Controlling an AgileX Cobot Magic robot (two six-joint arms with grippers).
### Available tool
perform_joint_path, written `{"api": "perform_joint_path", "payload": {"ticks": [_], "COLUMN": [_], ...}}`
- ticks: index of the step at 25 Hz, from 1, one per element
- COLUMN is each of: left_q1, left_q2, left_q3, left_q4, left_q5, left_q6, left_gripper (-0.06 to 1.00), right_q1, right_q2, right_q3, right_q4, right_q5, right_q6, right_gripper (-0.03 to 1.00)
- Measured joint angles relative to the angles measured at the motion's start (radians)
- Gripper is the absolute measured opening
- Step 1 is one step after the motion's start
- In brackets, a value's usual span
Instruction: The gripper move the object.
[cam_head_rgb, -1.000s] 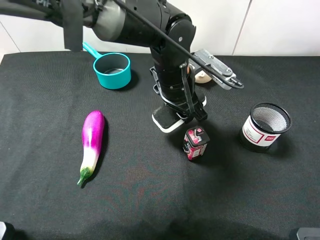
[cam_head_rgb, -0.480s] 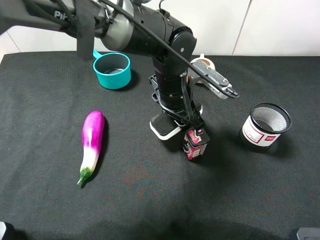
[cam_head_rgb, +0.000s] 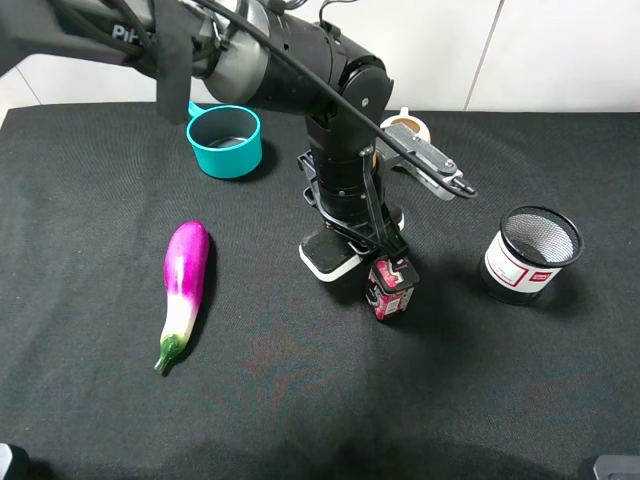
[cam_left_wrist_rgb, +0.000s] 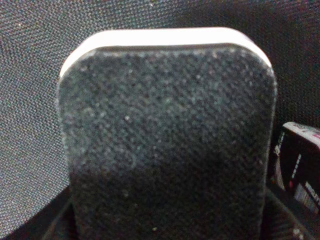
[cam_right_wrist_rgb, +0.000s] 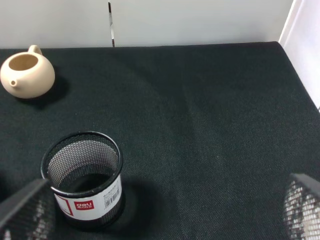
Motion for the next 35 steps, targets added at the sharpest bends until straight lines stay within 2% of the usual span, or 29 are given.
{"api": "perform_joint_path", "payload": {"ticks": [16,28,35], "left_q1": [0.000,0.000,0.000], "left_q2": [0.006,0.006,0.006], "left_q3": [0.000,0.000,0.000], "left_q4": [0.000,0.000,0.000], "left_q5": [-0.009,-0.010,-0.010], "left_q6": [-0.016,-0.021,-0.023], "left_gripper": [0.69,0.86,0.87], "right_q1": [0.000,0.000,0.000], "right_q2": [0.000,0.000,0.000], "right_q3": [0.000,0.000,0.000], "right_q4": [0.000,0.000,0.000], "right_q5": [0.000,0.000,0.000], "right_q6": [0.000,0.000,0.000], "right_gripper": [0.69,0.69,0.69]}}
